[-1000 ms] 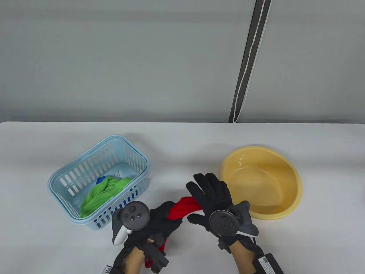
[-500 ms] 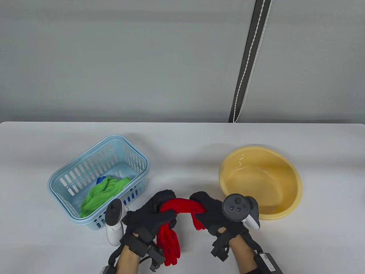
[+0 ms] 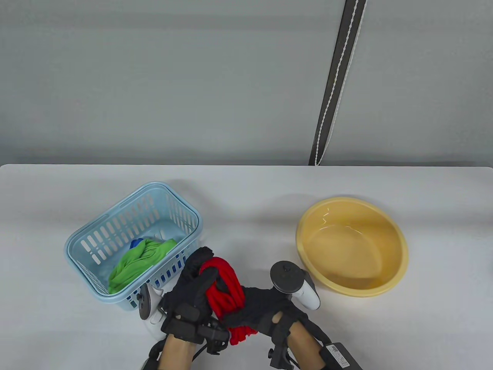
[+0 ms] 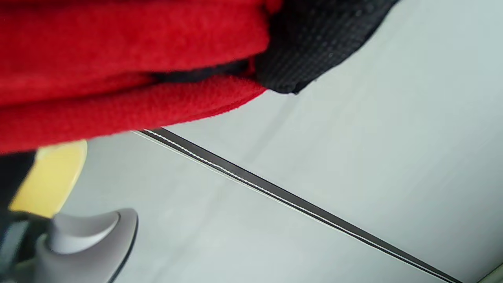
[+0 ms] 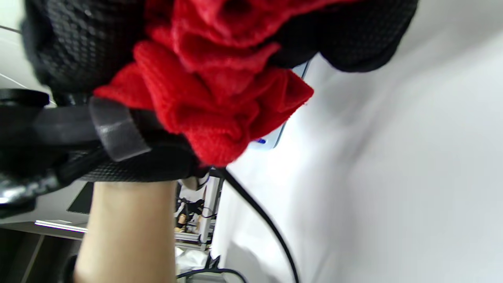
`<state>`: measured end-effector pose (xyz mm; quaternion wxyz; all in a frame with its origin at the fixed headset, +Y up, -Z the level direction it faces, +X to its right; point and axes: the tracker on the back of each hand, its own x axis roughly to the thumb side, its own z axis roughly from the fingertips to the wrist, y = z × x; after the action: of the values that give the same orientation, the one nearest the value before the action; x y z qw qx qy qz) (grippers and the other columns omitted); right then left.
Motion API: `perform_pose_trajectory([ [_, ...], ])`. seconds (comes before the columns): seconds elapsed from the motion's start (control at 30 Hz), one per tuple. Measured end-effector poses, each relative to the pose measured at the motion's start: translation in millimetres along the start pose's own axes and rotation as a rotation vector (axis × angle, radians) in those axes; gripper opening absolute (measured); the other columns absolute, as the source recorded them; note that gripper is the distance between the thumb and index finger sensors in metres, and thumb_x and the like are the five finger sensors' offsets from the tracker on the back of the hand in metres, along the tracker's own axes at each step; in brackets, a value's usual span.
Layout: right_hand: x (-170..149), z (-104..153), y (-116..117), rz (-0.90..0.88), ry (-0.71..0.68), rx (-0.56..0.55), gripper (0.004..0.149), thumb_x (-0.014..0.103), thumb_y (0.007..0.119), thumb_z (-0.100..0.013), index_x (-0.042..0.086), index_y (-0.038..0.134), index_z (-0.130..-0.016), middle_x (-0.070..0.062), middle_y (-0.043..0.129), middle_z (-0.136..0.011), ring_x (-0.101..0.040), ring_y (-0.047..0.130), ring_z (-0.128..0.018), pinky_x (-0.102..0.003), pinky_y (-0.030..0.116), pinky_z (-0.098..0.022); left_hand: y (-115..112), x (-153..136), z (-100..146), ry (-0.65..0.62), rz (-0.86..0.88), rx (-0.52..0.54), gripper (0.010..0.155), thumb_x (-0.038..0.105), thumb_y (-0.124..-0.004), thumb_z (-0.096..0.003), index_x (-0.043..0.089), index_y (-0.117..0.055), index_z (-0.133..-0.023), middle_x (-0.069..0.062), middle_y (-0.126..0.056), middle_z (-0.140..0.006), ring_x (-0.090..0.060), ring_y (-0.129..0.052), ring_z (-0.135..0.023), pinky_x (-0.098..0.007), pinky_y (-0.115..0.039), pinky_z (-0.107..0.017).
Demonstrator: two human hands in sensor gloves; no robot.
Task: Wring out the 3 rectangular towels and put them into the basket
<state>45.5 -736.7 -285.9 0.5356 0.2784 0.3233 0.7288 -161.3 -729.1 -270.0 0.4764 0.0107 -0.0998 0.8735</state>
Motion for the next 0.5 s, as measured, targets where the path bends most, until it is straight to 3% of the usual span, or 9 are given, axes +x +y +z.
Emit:
perform_pose_trajectory([
  [0.2, 1.8, 5.4, -2.7, -0.092, -0.034, 0.014, 0.058, 0.047, 0.098, -0.045, 0.011, 0.085, -0.089, -0.009, 0.088, -0.064, -0.027, 0.092, -0.047, -0.058, 0.080, -0.049, -6.7, 7.2, -4.1, -0.050, -0.120, -0.085, 0.053, 0.039, -0.090, -0.0513, 0.028, -0.073, -0.100, -0.017, -0.090, -0.073, -0.024, -0.099, -0.048, -0.043, -0.089, -0.041],
  [0.27, 4.8, 9.8, -4.5, -0.082, -0.054, 0.005, 0.056, 0.045, 0.099, -0.046, 0.011, 0.086, -0.088, -0.011, 0.087, -0.069, -0.031, 0.090, -0.053, -0.061, 0.076, -0.053, -9.6, 9.7, -4.8, -0.064, -0.148, -0.104, 0.053, 0.039, -0.091, -0.0507, 0.027, -0.073, -0.100, -0.017, -0.091, -0.074, -0.025, -0.100, -0.049, -0.045, -0.089, -0.042],
  [0.4, 6.0, 18.8, -5.3, -0.064, -0.099, -0.074, 0.053, 0.045, 0.095, -0.049, 0.005, 0.082, -0.082, -0.028, 0.068, -0.105, -0.051, 0.077, -0.088, -0.069, 0.066, -0.062, -9.2, 12.0, -5.0, -0.087, -0.164, -0.077, 0.054, 0.037, -0.093, -0.0488, 0.024, -0.075, -0.098, -0.018, -0.093, -0.074, -0.028, -0.102, -0.050, -0.049, -0.089, -0.043],
  [0.47, 8.8, 23.1, -8.4, -0.013, -0.120, -0.123, 0.053, 0.043, 0.095, -0.048, 0.005, 0.081, -0.082, -0.031, 0.071, -0.105, -0.055, 0.081, -0.091, -0.068, 0.072, -0.061, -10.0, 15.3, -4.6, -0.099, -0.204, -0.078, 0.054, 0.036, -0.093, -0.0482, 0.023, -0.076, -0.098, -0.019, -0.093, -0.074, -0.030, -0.103, -0.052, -0.051, -0.089, -0.044],
  [0.5, 9.5, 24.3, -10.1, -0.001, -0.122, -0.146, 0.052, 0.042, 0.095, -0.048, 0.006, 0.080, -0.081, -0.028, 0.081, -0.099, -0.052, 0.091, -0.085, -0.064, 0.079, -0.057, -11.0, 17.2, -5.2, -0.102, -0.220, -0.095, 0.055, 0.036, -0.093, -0.0487, 0.024, -0.075, -0.099, -0.018, -0.093, -0.076, -0.030, -0.103, -0.054, -0.052, -0.088, -0.046],
])
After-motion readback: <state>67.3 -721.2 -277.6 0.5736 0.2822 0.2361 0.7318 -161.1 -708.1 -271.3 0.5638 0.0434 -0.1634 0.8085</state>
